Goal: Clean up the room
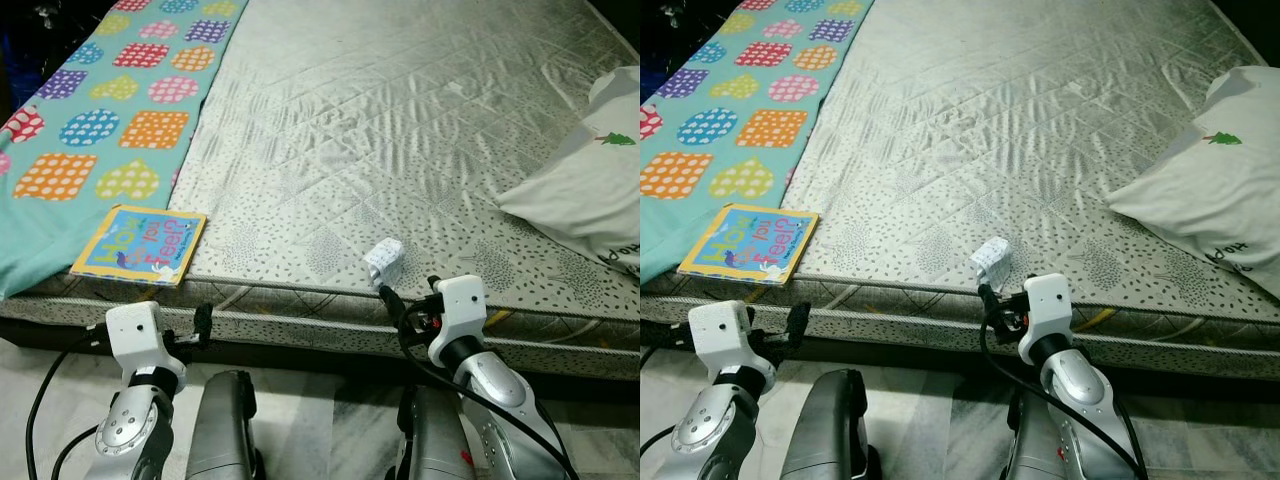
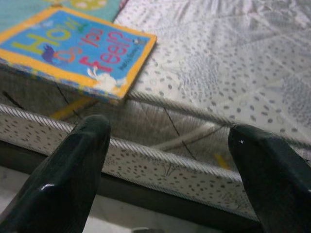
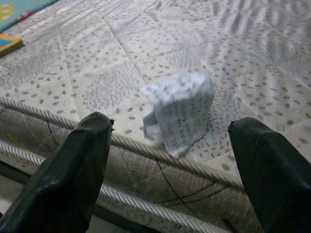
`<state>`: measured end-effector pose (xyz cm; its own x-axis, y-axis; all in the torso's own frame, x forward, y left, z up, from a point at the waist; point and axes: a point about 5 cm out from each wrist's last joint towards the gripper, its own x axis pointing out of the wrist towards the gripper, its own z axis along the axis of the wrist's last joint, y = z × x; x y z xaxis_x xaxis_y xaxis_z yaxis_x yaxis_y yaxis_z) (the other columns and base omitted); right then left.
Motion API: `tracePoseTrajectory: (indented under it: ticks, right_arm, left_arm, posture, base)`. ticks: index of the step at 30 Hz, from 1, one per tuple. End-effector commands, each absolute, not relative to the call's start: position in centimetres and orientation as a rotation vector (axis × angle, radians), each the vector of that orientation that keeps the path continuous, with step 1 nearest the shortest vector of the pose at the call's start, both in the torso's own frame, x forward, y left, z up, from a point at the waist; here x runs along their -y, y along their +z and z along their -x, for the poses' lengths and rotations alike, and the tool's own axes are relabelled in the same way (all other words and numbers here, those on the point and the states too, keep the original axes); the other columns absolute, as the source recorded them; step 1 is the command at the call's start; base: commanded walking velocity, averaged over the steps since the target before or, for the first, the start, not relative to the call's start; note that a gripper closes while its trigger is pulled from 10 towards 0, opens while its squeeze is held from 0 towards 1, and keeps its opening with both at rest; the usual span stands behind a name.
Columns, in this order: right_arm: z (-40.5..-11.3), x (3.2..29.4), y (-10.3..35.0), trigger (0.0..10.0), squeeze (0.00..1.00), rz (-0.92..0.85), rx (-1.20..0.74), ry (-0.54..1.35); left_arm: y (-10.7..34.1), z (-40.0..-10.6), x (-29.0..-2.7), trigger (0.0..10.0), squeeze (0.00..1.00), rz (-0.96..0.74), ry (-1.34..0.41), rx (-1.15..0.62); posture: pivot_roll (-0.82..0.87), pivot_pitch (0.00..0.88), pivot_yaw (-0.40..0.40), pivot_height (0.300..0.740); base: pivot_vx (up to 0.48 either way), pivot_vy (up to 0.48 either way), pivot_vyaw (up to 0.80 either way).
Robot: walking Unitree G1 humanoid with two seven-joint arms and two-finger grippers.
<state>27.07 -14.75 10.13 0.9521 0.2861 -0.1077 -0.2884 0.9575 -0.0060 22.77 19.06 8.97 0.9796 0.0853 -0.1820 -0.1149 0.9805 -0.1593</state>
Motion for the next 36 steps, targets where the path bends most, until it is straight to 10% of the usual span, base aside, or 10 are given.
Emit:
tracePoseTrajectory:
  ticks: [1, 36]
  right_arm:
    - [-26.9, 14.9, 9.6, 10.0, 0.00, 0.017, -0.125, 0.288]
    - [-35.1, 9.4, 11.0, 10.0, 0.00, 0.027, -0.008, 0.214]
  left_arm:
    - [8.8, -22.4, -19.4, 10.0, 0.00, 0.171, 0.120, -0.190]
    - [10.5, -20.0, -18.5, 10.0, 0.00, 0.106, 0.005, -0.203]
  posture:
    - [-0.05, 0.208, -0.006, 0.501]
    - [0.10, 0.229, 0.002, 0.501]
  base:
    - [0.000, 0.000, 0.00]
    - [0.000, 0.000, 0.00]
